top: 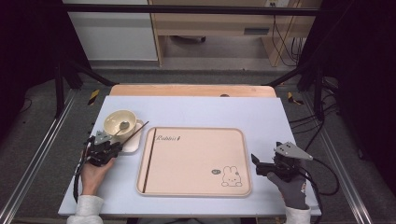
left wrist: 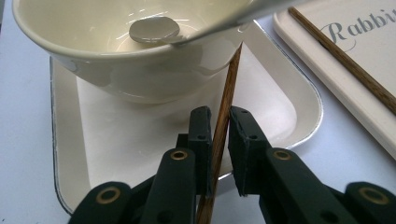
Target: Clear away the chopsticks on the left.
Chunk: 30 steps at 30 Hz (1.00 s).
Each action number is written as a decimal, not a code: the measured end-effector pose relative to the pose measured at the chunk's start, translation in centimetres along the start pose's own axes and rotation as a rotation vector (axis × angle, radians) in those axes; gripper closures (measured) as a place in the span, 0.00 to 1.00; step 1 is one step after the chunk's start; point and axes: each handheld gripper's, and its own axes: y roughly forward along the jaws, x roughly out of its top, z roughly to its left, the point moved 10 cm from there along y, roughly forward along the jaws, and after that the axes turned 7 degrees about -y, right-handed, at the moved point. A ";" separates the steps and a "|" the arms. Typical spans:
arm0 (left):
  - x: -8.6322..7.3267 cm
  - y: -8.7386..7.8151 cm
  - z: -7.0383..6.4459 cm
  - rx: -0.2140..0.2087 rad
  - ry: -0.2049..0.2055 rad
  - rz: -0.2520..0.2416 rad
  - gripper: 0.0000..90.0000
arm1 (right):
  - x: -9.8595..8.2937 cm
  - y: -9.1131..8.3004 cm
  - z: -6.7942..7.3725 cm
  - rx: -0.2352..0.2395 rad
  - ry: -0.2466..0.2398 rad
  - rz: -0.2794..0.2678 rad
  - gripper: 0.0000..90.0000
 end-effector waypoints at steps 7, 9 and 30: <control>-0.1 -0.1 -0.5 -0.022 0.018 0.014 0.92 | 0.0 0.0 0.0 -0.001 -0.003 0.000 0.01; -0.1 -0.2 -0.8 -0.024 0.029 0.014 0.93 | 0.0 -0.1 0.0 0.002 0.004 -0.001 0.01; 0.5 -2.2 -2.6 -0.030 0.021 -0.017 0.94 | 0.2 -0.4 -0.1 0.001 0.001 -0.013 0.01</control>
